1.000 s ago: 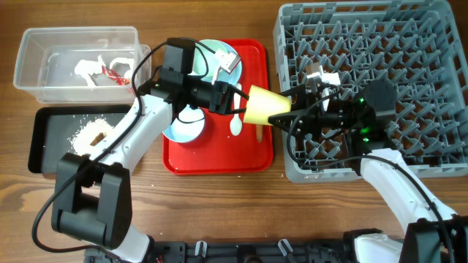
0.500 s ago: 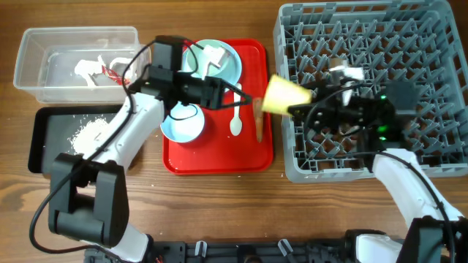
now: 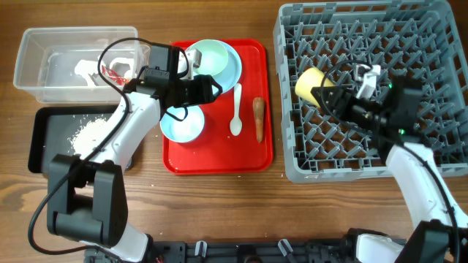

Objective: Sort waste into correct bins and load items into the dishwasher rack
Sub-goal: 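Place the yellow cup into the dishwasher rack with the right gripper, then grasp the carrot on the red tray with the left gripper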

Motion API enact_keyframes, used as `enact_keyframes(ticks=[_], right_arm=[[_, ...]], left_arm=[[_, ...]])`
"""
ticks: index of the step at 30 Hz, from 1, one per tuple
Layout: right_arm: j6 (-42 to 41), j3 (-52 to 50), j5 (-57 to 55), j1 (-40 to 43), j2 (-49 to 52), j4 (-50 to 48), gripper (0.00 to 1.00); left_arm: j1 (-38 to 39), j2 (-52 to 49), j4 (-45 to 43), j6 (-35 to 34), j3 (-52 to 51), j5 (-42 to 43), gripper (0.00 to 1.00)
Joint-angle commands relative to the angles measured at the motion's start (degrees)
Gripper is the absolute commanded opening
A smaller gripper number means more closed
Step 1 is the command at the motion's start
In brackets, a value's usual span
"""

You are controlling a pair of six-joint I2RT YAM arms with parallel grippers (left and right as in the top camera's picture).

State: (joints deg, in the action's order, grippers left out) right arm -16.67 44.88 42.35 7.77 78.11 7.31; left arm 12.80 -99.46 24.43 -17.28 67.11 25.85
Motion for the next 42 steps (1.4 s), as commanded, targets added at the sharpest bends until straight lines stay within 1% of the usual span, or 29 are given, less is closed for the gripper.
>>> enact_keyframes(ticks=[1,3,6,8,11,14,17,20,22,24,25,26,27,30,32,33,36,37,40,42], right_arm=[[7.74,12.96,-13.55,-4.35,-2.25,12.9,0.46],[7.93,20.61,-20.81,-6.75,-2.25,23.82,0.46],[9.09,26.29,-28.28,-8.22,-2.19,37.0,0.46],[9.01,26.38,-30.73,-8.24,-2.08,43.01,0.45],[8.52,26.38,-33.35,-8.24,-1.57,55.25,0.45],[7.04,26.38,-38.32,-8.24,-1.57,63.21,0.45],[6.01,26.36,-40.0,-8.24,-1.01,65.64,0.45],[5.99,25.81,-41.03,-8.26,1.86,67.1,0.45],[6.12,25.7,-39.67,-8.39,5.44,67.12,0.45],[6.16,25.7,-39.3,-9.9,11.15,67.04,0.47],[6.12,25.7,-39.3,-10.45,12.41,67.04,0.54],[6.12,25.7,-39.3,-10.8,13.0,67.04,0.57],[6.12,25.7,-39.32,-11.06,13.29,67.06,0.65],[6.12,25.73,-39.32,-11.1,13.29,66.99,0.68],[6.12,25.73,-39.34,-11.1,13.29,66.34,0.72],[6.12,25.73,-39.34,-11.1,13.29,65.94,0.76],[5.97,25.73,-39.34,-11.1,13.29,65.09,0.96],[5.97,25.75,-39.34,-11.1,13.29,64.92,1.0],[5.95,27.21,-39.34,-11.1,13.18,64.81,1.0],[5.57,31.06,-39.32,-11.1,12.92,65.51,1.0]], left_arm=[[0.17,-0.79,-0.09,0.5,0.55,-6.69,0.58],[0.17,-1.79,-0.07,0.52,0.48,-6.71,0.58],[0.17,-2.99,0.39,0.52,0.39,-9.22,0.61],[0.17,-3.1,0.92,0.5,0.39,-11.69,0.64],[0.17,-3.1,0.94,0.52,0.39,-13.14,0.7],[0.17,-3.1,0.92,0.52,0.39,-13.35,0.7],[0.17,-3.1,0.96,0.5,0.39,-13.33,0.7],[0.17,-3.1,1.03,0.5,0.39,-13.33,0.7],[0.17,-3.1,1.38,0.5,0.39,-13.33,0.7],[0.17,-3.1,2.01,0.52,0.39,-13.35,0.71],[0.17,-3.1,2.19,0.52,0.39,-13.35,0.71],[0.17,-3.1,2.21,0.52,0.39,-13.35,0.72],[0.17,-3.1,2.23,0.52,0.39,-13.33,0.72],[0.17,-3.1,2.23,0.5,0.39,-13.33,0.72],[0.17,-3.1,2.23,0.5,0.39,-13.33,0.72],[0.17,-3.1,2.23,0.5,0.39,-13.33,0.72],[0.17,-3.1,2.23,0.5,0.39,-13.33,0.72],[0.17,-3.1,2.23,0.5,0.39,-13.33,0.72],[0.17,-3.1,2.23,0.5,0.39,-13.31,0.72],[0.17,-3.1,2.25,0.5,0.39,-13.31,0.71]])
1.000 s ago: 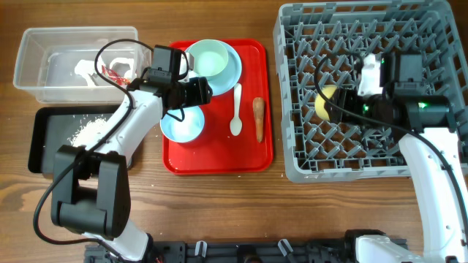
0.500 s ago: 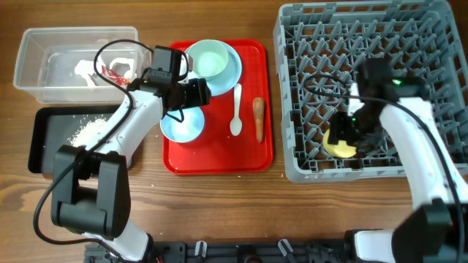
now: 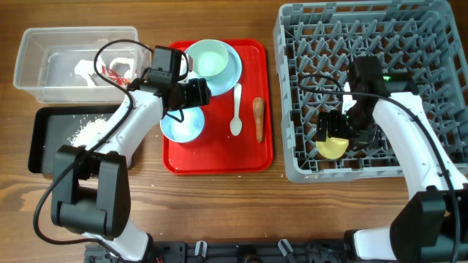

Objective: Sort waste into correct bins and load items into the dishwasher rack
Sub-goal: 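Grasp the carrot on the red tray with the left gripper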

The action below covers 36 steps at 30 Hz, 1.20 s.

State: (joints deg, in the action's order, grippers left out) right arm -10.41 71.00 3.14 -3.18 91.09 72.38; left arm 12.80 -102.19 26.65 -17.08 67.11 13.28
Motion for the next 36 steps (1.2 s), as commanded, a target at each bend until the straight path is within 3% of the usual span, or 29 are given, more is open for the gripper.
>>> enact_keyframes(ticks=[1,8,10,14,17,21,23,28,36], right_arm=[[-0.7,7.39,-0.09,-0.15,-0.37,0.83,0.99],[-0.07,16.7,9.03,-2.49,-1.09,-3.17,1.0],[-0.15,16.7,9.03,-4.22,-1.09,-5.92,1.0],[-0.28,16.7,9.01,-4.74,-1.09,-7.61,1.0],[-0.26,16.7,8.98,-4.72,-1.09,-7.56,1.0],[-0.24,16.7,8.98,-4.72,-1.09,-7.45,1.0],[-0.11,16.7,8.94,-4.72,-1.09,-7.1,1.0],[-0.2,16.7,7.19,-4.68,-1.09,-6.73,1.0],[-0.22,16.68,6.82,-4.68,-1.09,-6.82,1.0]], left_arm=[[0.17,-0.37,0.02,0.31,0.39,-0.74,0.71],[0.24,-0.37,0.24,0.28,0.39,-0.42,0.71],[1.31,-0.35,-0.42,0.33,0.39,3.43,0.78],[11.67,-0.35,-3.87,12.07,0.59,0.7,0.77],[19.37,-1.14,4.26,12.2,7.23,-10.08,0.74],[20.0,-9.42,22.43,12.44,25.86,-9.84,0.73],[20.57,-14.45,27.04,12.44,32.17,-9.73,0.73],[23.34,-23.58,28.28,12.37,34.42,-9.77,0.7],[23.74,-26.1,27.61,11.93,34.36,-8.39,0.68]])
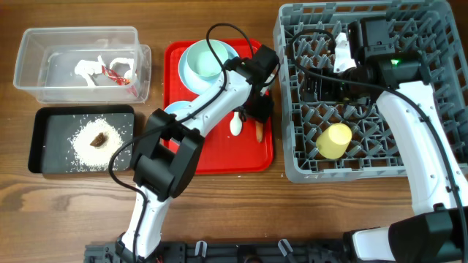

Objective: Sort waste into correct bins and load items into the dishwasher rack
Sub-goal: 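Grasp the carrot on the red tray with the left gripper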

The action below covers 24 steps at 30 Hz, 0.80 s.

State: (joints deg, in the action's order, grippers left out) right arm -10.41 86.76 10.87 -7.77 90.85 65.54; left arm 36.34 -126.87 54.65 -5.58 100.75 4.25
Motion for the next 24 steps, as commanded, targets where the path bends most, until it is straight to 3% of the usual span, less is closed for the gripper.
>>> enact_keyframes(ticks=[1,7,12,15,19,24], right_arm=[[-0.2,0.92,-0.92,-0.09,-0.85,0.0,1.0],[-0.24,0.92,-0.92,-0.09,-0.85,-0.26,1.0],[-0.07,0.9,-0.92,-0.09,-0.85,0.0,1.0],[-0.07,0.9,-0.92,-0.09,-0.85,-0.13,1.0],[0.0,0.9,-0.92,-0.09,-0.85,0.11,1.0],[0.2,0.9,-0.94,-0.09,-0.85,0.09,1.0]], left_arm=[[0.2,-1.79,-0.59,0.44,0.72,0.63,0.68],[0.2,-2.38,-1.6,0.5,0.72,1.95,0.69],[0.15,-2.36,-3.08,3.34,0.85,3.13,0.76],[0.09,-2.4,-2.08,8.24,0.83,3.06,0.71],[0.04,-2.54,-3.45,8.17,0.74,2.27,0.58],[0.04,-4.55,-3.87,8.2,0.72,1.68,0.56]])
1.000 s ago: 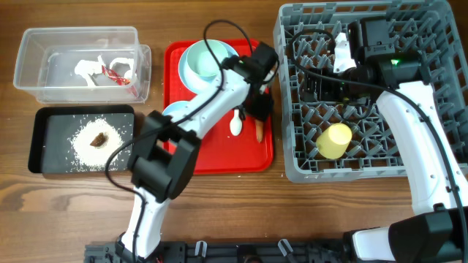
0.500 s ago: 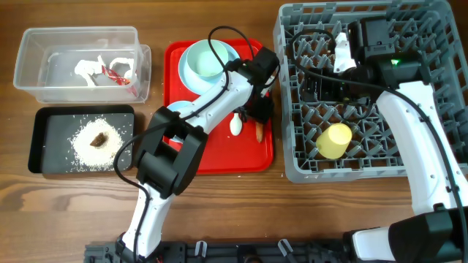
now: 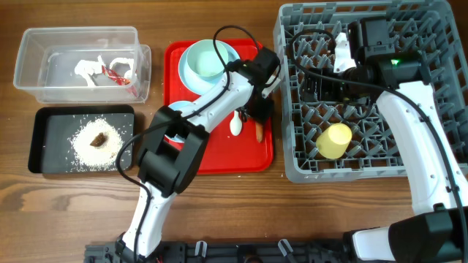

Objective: Sort waste into correct bins and load items into the dishwasher rack
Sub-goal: 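Grasp the carrot on the red tray with the left gripper, then drop the carrot onto the black tray with the left gripper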

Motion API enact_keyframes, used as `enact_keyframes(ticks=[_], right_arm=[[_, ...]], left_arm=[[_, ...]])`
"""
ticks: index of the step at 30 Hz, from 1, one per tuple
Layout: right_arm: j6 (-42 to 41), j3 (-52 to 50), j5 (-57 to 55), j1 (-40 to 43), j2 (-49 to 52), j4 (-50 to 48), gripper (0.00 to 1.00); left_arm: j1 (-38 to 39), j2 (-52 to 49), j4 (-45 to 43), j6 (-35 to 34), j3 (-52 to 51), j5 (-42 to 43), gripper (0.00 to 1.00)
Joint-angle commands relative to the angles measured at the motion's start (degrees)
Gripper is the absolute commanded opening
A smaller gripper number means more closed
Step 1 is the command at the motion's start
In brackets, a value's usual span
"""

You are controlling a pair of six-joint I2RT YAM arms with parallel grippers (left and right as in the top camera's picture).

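On the red tray (image 3: 175,162) lie a brown stick of food (image 3: 259,130) and a white spoon (image 3: 235,120). A large pale-blue bowl (image 3: 207,62) stands at the tray's back, and a smaller blue bowl (image 3: 173,115) is partly hidden under my left arm. My left gripper (image 3: 259,109) hangs open over the upper end of the brown stick. A yellow cup (image 3: 334,140) lies in the grey dishwasher rack (image 3: 431,88), near its front. My right gripper (image 3: 316,84) is open and empty over the rack's back left.
A clear plastic bin (image 3: 29,55) at the back left holds white and red scraps. In front of it a black tray (image 3: 44,157) holds scattered rice and a brown lump (image 3: 96,139). The rack fills the table's right side.
Almost nothing: my left wrist has shifted slightly right over the brown stick. The right arm, the cup and the tray items are unchanged.
My left gripper was by the bowls at the tray's left while my right held the yellow cup over the rack. Then the right gripper was low with the cup at the rack's front. Later the cup lay free, the right gripper was back, and the left was over the stick.
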State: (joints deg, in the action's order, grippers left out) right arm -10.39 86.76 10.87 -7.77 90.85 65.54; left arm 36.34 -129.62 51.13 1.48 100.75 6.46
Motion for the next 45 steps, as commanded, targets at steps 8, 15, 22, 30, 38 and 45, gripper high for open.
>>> enact_keyframes(ticks=[8,15,22,30,38,45], right_arm=[[1.36,0.9,-0.92,-0.09,-0.85,0.83,1.0],[1.4,0.9,-0.92,-0.09,-0.85,0.96,1.0],[1.29,0.9,-0.9,-0.09,-0.85,0.59,1.0],[1.27,0.9,-0.9,-0.09,-0.85,0.46,1.0],[1.25,0.9,-0.92,-0.09,-0.85,-0.39,1.0],[1.25,0.9,-0.9,-0.09,-0.85,-0.42,1.0]], left_arm=[[0.15,-1.81,2.6,-0.42,0.68,-0.57,0.3],[0.13,-1.4,6.45,-9.46,1.09,-2.99,0.14],[-3.41,8.35,24.44,-9.51,12.22,-15.67,0.11],[-31.15,22.03,29.31,-27.82,12.68,-23.45,0.04],[-56.43,21.7,27.96,-66.4,-4.39,-23.47,0.04],[-59.82,21.7,4.39,-66.51,-28.5,-22.53,0.07]])
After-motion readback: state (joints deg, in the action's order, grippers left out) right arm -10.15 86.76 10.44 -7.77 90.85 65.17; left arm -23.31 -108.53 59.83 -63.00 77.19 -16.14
